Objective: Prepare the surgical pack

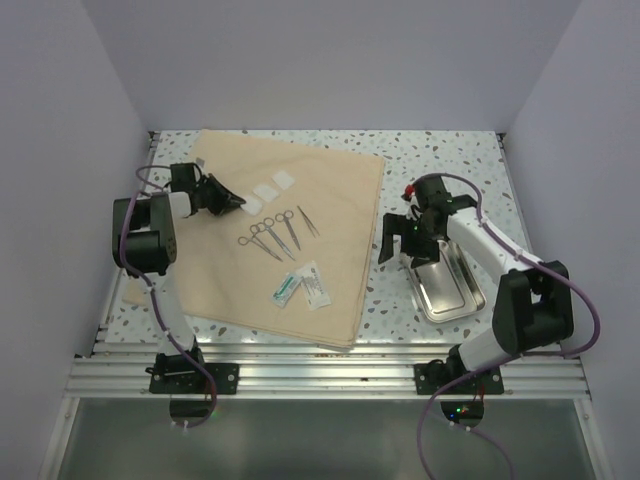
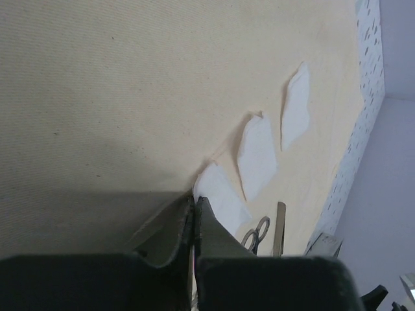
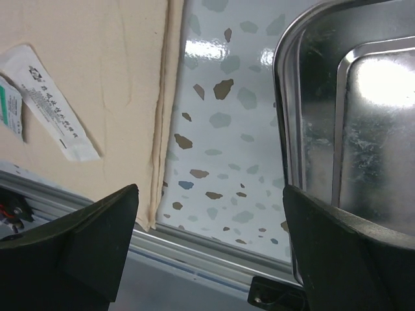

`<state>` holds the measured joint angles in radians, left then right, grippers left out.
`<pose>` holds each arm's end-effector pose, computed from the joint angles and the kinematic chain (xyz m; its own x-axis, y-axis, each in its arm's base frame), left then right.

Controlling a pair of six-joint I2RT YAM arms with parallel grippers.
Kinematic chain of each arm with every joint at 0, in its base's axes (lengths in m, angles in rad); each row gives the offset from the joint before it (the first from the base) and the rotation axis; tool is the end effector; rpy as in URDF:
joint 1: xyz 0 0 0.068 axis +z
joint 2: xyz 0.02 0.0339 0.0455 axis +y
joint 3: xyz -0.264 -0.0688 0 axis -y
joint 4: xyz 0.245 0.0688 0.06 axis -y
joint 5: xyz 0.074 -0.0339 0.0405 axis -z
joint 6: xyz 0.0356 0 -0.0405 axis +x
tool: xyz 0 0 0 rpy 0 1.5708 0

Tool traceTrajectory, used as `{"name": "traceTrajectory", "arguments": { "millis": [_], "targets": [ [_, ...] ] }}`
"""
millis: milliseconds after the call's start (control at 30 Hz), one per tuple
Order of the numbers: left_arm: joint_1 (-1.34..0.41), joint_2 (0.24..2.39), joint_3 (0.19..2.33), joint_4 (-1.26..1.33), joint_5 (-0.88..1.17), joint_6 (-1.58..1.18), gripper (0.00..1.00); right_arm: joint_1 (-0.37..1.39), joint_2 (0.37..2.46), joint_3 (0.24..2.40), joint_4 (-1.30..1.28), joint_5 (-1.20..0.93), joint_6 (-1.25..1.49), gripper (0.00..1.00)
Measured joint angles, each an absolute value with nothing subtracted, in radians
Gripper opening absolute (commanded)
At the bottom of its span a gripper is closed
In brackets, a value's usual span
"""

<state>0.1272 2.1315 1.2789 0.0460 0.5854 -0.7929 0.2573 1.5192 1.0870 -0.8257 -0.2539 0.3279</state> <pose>0.4375 0.0361 0.1172 -0.6974 -0.6878 -0.2014 -0.3182 0.5490 -0.7729 0.2756 0.0818 0.2258 -0.9745 0.0659 -0.2144 -0.0076 0.9456 0.3254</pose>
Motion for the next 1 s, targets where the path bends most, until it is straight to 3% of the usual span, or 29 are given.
{"name": "traceTrajectory", "arguments": {
  "millis": [200, 433, 633, 1000],
  "targets": [
    [0.084, 2.012, 1.221, -0.027, 0.571, -0.757, 0.00, 0.258, 1.519, 1.137, -0.813, -0.313, 0.311, 0.94],
    [-0.081, 1.526, 1.026, -0.112, 0.580, -0.706, 0.00, 0.322, 1.515, 1.146, -0.714, -0.495, 0.307, 0.95],
    [-0.117, 1.180, 0.842, -0.141, 0.709, -0.685, 0.00, 0.446, 1.515, 1.170, -0.607, -0.706, 0.295, 0.96],
    [-0.178, 0.847, 0.675, -0.192, 0.933, -0.700, 0.00, 0.598, 1.477, 1.198, -0.404, -0.973, 0.329, 0.91]
  ]
}}
